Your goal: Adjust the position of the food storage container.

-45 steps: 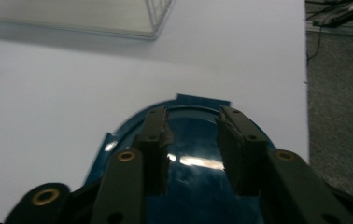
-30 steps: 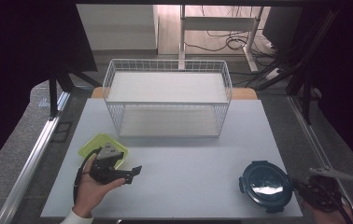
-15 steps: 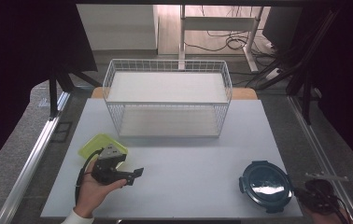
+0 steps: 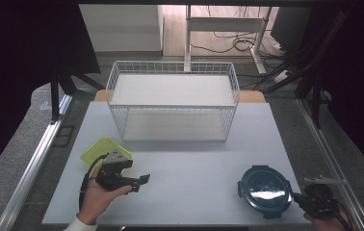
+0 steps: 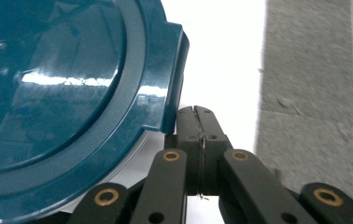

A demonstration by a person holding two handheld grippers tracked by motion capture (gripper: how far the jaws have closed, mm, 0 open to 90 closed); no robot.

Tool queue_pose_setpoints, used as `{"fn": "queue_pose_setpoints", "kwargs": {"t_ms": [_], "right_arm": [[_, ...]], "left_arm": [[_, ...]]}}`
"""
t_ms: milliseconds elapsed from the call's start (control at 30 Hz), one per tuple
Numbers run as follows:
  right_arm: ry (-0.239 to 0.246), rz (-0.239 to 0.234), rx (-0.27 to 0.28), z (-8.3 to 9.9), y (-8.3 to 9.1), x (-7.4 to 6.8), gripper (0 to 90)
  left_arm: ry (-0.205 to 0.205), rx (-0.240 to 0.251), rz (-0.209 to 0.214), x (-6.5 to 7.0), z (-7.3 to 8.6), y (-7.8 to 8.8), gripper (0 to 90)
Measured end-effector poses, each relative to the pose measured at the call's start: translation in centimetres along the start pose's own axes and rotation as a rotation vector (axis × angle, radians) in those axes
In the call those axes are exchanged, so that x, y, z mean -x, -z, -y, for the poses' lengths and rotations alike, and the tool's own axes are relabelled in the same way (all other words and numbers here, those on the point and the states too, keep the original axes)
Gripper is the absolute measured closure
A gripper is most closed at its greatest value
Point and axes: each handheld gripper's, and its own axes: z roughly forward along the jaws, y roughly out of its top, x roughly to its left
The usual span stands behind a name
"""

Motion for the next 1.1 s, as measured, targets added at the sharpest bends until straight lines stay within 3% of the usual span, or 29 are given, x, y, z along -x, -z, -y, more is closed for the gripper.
{"fn": "queue_pose_setpoints", "kwargs": {"t_ms": [67, 167, 433, 667, 900, 1100], "right_arm": [[0.012, -0.016, 0.014, -0.3, -0.1, -0.7, 88.6], [0.049, -0.003, 0.017, -0.7, -0.2, -2.1, 88.7], [0.103, -0.032, 0.018, -1.2, -0.2, -4.0, 88.7], [0.103, -0.076, 0.029, -1.3, -0.4, -4.8, 88.7], [0.128, -0.119, 0.050, -1.8, -0.5, -6.4, 88.7], [0.142, -0.112, 0.036, -1.9, -0.6, -6.9, 88.8]], "left_arm": [[0.001, -0.001, 0.000, 0.0, 0.0, 0.0, 15.7], [0.002, 0.000, -0.001, 0.0, 0.0, 0.0, 15.8], [-0.003, -0.005, 0.001, 0.2, 0.0, -0.2, 15.7], [-0.006, -0.006, 0.003, 0.5, 0.0, -0.2, 15.7], [-0.005, -0.011, 0.004, 0.4, 0.0, -0.3, 15.7], [-0.005, -0.012, 0.005, 0.4, 0.0, -0.3, 15.7]]}}
